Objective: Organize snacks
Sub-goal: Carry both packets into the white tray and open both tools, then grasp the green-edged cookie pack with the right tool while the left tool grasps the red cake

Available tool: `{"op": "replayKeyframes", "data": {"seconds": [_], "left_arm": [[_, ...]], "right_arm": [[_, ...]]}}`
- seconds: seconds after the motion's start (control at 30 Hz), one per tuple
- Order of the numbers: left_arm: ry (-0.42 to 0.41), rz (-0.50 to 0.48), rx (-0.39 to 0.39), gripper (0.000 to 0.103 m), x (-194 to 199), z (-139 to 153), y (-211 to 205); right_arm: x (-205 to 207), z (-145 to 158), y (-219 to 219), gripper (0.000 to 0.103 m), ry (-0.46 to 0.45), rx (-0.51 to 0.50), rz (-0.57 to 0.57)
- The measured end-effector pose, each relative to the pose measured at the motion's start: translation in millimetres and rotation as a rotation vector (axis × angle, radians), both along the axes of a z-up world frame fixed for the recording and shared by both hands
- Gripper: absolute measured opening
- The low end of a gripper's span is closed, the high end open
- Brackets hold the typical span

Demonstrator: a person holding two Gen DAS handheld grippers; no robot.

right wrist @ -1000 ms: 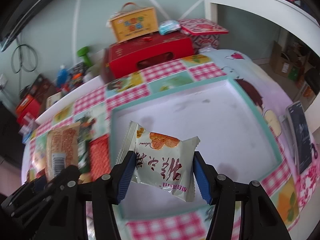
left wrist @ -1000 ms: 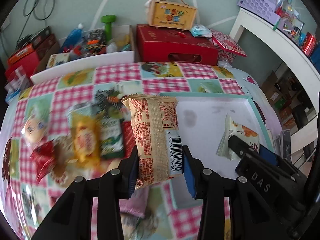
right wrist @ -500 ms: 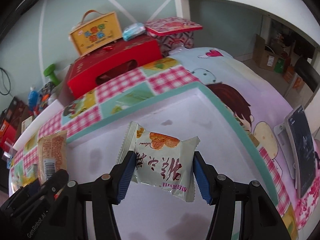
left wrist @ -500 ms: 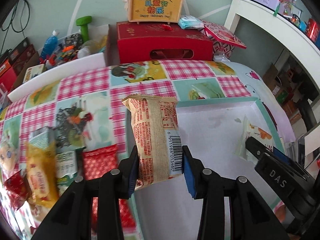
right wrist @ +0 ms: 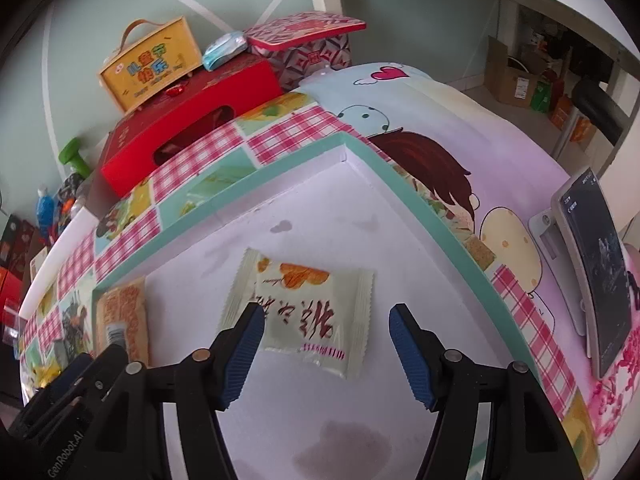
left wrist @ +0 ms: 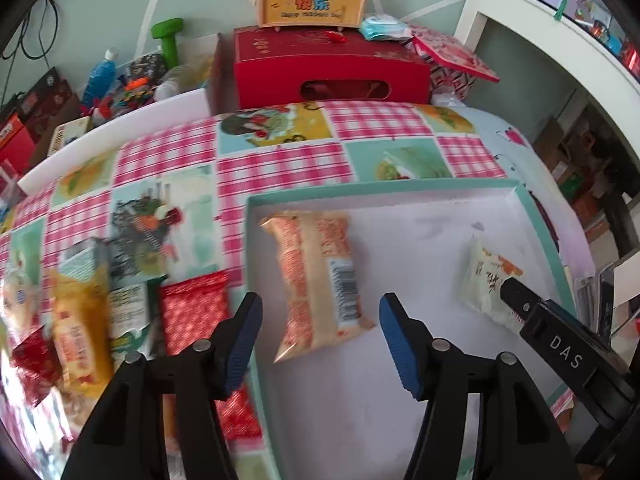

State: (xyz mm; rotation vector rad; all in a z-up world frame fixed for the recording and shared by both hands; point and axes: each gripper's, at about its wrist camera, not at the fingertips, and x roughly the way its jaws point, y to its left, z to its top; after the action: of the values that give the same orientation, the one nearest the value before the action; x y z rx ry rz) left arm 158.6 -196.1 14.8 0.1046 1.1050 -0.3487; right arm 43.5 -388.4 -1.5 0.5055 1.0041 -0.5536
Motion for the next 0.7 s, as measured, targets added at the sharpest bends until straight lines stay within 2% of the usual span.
{"op": "replayKeyframes", "data": {"seconds": [0.07,0.13,0.27,0.43,0.7], "left_arm": [[0.013,0.021,-0.007,0.07,-2.4,5.4,9.1],[0.023,0.051,-0.005,0.076,-5.8,9.4,20.9],[0.045,0.114,-0.024,0.081,-12.5,15.3,46.3],[0.021,0.157,-0.029,0.082,-28.0,28.8,77.4],[0.025,0.223,-0.023,0.082,-53.2,26.3,132.0]], "right_arm": [[-1.1,4.8,4.2,0.091,-0.002,0.001,0.018],[-3.0,9.5,8.2,0.102,-0.011,0.004,0.026],[-7.3,21.6,19.1,0.103,-0.02,-0.008,0.054],[-13.9,36.9,34.6,0.103,-0.034,-0.018,0.081],[-19.4,49.0,84.3,0.103,-0.03,-0.037,0.19]]}}
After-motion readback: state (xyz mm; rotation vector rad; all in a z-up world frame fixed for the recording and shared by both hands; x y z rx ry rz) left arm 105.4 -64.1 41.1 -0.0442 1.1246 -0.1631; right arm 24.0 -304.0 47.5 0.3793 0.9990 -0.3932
